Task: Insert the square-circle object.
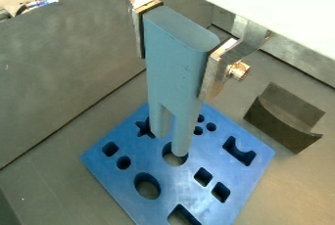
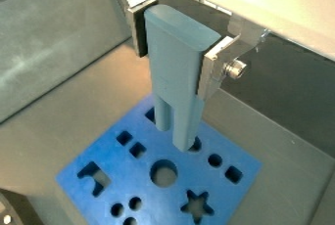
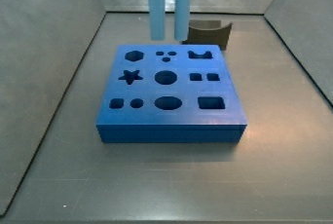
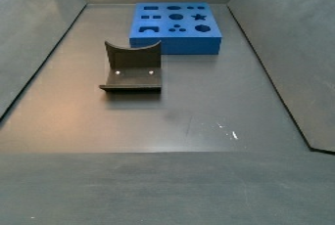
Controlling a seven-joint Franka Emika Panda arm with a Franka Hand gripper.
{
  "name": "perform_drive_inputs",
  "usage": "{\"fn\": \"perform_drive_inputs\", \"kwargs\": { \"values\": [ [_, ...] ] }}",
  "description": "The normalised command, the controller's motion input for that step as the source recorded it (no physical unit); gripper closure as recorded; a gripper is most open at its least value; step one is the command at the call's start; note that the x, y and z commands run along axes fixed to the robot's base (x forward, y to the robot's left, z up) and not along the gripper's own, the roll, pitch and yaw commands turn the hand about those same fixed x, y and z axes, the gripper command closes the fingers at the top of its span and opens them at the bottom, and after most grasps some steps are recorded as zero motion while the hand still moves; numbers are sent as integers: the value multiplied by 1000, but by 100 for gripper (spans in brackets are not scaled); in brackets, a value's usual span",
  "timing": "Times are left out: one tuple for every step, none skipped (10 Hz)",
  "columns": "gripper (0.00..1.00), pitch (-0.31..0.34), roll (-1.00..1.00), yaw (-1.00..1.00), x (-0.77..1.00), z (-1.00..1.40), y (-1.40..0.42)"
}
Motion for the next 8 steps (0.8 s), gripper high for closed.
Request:
{"fn": "perform_drive_inputs", "kwargs": {
  "values": [
    [100,-93,209,-137,-463,-814,-91],
    [100,-99,194,-97,-506,-840,-123],
    [100,-111,211,-31,-406,-860,-323],
    [100,-146,179,11,-103,-860,-503],
    [100,-219,63,180,-131,-680,-489],
    [100,-147,49,266,-86,-546,-440],
    [100,-87,44,320,-71,-334,-289],
    [100,-83,56,403,-174,-211,-180]
  ]
}}
